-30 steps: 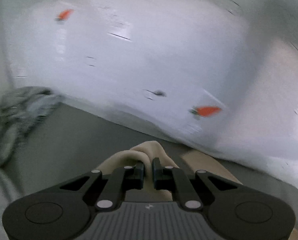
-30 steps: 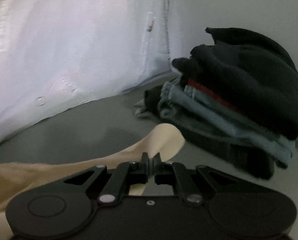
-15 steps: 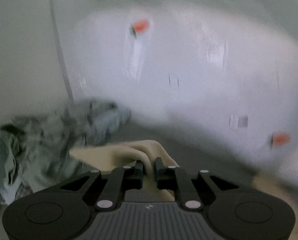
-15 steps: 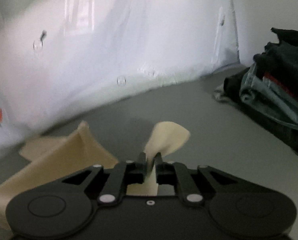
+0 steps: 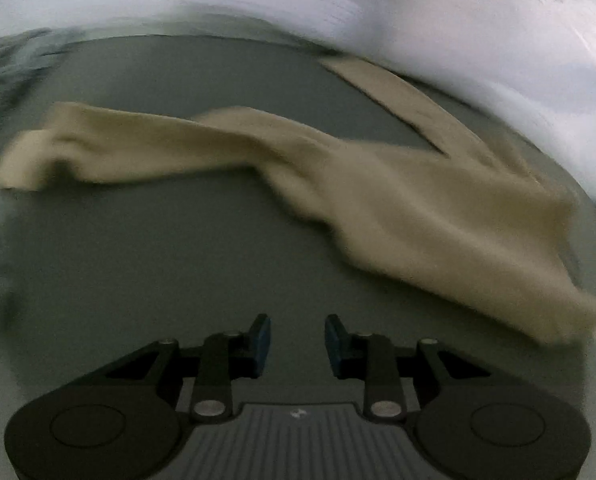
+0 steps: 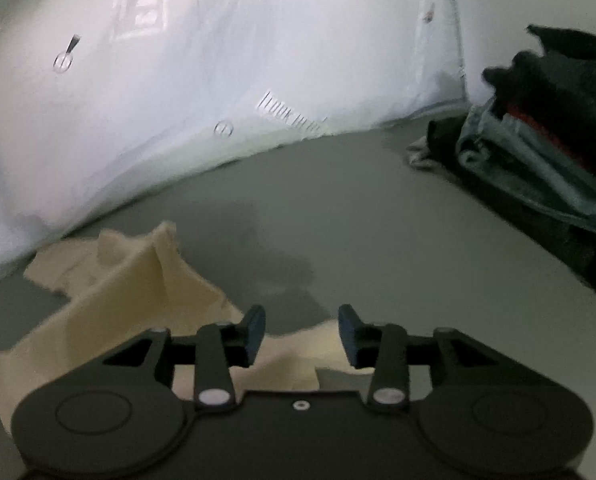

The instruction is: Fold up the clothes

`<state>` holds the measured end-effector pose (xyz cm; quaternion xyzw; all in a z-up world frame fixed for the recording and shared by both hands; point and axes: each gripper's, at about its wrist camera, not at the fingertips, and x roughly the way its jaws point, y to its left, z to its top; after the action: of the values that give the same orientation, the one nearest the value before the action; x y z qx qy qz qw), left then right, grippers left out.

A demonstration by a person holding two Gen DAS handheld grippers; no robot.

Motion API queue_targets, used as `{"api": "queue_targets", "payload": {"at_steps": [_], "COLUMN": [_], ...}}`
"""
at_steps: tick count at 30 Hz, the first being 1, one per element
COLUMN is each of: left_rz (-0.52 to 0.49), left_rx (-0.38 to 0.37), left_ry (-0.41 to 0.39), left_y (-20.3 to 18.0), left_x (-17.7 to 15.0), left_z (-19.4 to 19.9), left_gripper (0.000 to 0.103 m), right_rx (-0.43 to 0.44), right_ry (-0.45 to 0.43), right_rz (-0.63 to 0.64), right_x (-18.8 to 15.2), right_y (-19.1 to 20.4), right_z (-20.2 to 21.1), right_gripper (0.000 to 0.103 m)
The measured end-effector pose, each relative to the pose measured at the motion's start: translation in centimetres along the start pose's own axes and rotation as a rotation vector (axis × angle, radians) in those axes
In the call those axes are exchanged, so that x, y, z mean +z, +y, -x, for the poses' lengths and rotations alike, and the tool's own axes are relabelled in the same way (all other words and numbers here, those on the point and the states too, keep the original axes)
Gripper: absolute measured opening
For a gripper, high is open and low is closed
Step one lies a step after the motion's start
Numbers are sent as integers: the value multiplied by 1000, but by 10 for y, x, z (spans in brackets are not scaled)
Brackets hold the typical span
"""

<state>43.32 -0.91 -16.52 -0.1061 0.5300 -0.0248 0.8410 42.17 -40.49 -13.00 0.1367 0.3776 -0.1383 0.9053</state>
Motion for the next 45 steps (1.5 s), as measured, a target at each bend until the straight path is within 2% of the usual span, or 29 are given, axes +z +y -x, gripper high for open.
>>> {"api": "queue_targets", "payload": {"at_steps": [3,5,7,10,11,13,14,15,16,19,21,23,27,31,33,35,37,39,42,45], "left_rz": [-28,-26,-11,4,-2,-23,-36,-48,-60,-78,-78,-88,-128,-101,-96,-86,-43,22,109,220], "left_rx": [-58,-63,-59,-43,-38,-30,-29,-29,-28,-48,-73,-78,-44,-9,-11,-21,-35,-50,-54,-141], "left_ry": [10,-5,-14,-9,-9,-13,-18,-23,-28,-51,-69,-90,-154,-164,-181,-188,-184,-171,-151,-105], "left_y": [-21,-32,-38,-43,-45,-52,-55,-58,-60,-65,-68,-73,-80,-81,-79,-76,-68,-59,-47,-36], "left_x": [5,10,18,33,39,49,53,57,61,81,99,121,152,172,167,158,145,129,107,86], "left_z": [-17,-28,-39,-56,-62,-69,-70,-71,-72,-71,-74,-82,-101,-112,-103,-91,-78,-66,-52,-44], "left_gripper": [44,51,53,53,53,52,51,51,50,42,42,42,42,42,42,43,43,43,43,43], "right_rx": [21,25,22,27,31,85,117,144,170,244,294,299,210,125,76,70,57,51,89,133], "right_ry": [29,38,38,48,54,84,102,113,121,84,32,-27,-128,-100,-79,-57,-52,-55,-52,-51], "right_rz": [24,36,53,86,99,124,134,135,132,50,-17,-41,-25,-20,-9,-33,-49,-60,-106,-154], "right_x": [-8,-11,-10,-8,-7,-4,-2,0,2,18,35,51,74,77,72,66,61,56,51,46], "right_y": [-6,-9,-12,-16,-17,-17,-17,-17,-17,-21,-23,-20,-6,6,8,4,-2,-9,-20,-28], "right_z": [-9,-14,-21,-33,-37,-45,-49,-52,-55,-57,-58,-60,-67,-87,-92,-93,-92,-88,-83,-77], "right_gripper": [49,54,62,64,62,39,31,12,9,7,7,7,7,8,9,12,24,29,33,38]}}
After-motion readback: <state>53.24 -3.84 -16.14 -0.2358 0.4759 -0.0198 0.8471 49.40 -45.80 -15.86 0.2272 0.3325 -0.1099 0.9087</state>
